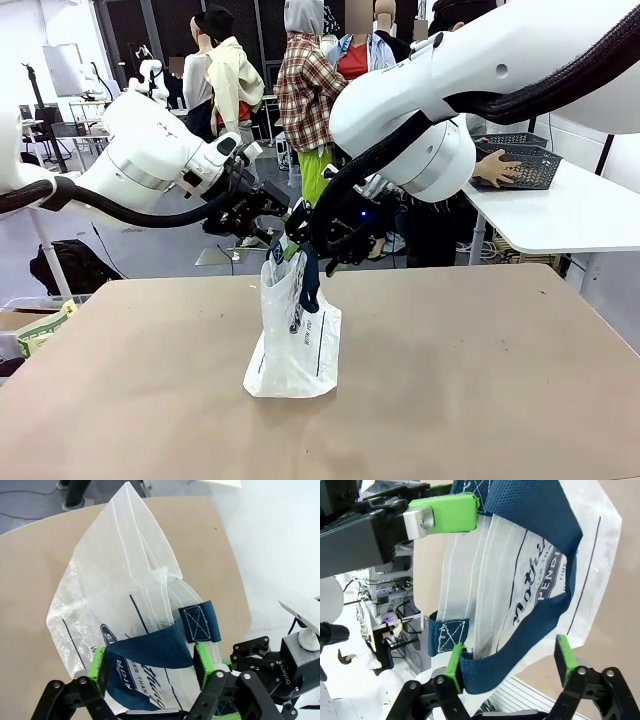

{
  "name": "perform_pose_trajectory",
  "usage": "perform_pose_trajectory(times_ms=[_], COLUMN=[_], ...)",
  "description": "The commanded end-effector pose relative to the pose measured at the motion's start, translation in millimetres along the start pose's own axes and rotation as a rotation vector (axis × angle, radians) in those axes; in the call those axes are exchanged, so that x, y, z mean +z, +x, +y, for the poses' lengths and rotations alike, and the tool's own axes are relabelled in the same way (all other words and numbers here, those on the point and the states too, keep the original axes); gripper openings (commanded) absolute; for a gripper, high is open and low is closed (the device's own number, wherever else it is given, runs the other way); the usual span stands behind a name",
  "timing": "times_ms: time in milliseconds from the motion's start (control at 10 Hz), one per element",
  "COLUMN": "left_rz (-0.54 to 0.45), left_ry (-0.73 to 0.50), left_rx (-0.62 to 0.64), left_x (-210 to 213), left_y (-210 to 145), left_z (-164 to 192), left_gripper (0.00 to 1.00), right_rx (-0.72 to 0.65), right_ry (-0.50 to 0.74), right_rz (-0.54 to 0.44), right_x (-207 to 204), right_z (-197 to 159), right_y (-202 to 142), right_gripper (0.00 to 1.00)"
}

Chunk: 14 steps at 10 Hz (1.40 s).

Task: Transfer purchased items from the store into the shopping bag.
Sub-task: Open the Reusable shopping bag in the center of the table.

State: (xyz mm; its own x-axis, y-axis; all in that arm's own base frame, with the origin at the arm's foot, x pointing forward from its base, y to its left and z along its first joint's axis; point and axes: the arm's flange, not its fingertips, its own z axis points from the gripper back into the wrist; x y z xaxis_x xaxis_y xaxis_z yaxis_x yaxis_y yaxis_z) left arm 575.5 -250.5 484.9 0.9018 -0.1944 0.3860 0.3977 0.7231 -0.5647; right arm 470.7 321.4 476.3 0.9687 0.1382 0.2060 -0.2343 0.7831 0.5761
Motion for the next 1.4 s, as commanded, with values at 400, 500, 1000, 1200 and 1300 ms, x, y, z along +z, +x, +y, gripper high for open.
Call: perform_pose_trajectory(times_ms=[400,500,1000,1200,1300], left_rz=[0.005,0.000,-0.092,-0.127,-0.135], left_ry=[-0.025,-0.018,0.144,0.259,0.296], left_rx=[-0.012,-0.018,-0.021,0.028,0.060], left_x=[4,5,57,90,105], left_y=[-3,-5,-25,-42,-52], left_z=[7,7,25,45,54], left_gripper=[0.00,0.00,0.00,0.00,0.00], right_rx=[0.002,-0.001,0.009,0.016,0.003], right_ry=[0.057,0.049,-0.063,-0.098,-0.141], right_rz=[-0.038,-0.043,-0.094,-0.067,-0.061], right_x=[-4,-4,9,3,-2], right_z=[-5,-4,1,4,3], right_y=[1,1,5,10,12], right_gripper=[0.00,0.00,0.00,0.00,0.00])
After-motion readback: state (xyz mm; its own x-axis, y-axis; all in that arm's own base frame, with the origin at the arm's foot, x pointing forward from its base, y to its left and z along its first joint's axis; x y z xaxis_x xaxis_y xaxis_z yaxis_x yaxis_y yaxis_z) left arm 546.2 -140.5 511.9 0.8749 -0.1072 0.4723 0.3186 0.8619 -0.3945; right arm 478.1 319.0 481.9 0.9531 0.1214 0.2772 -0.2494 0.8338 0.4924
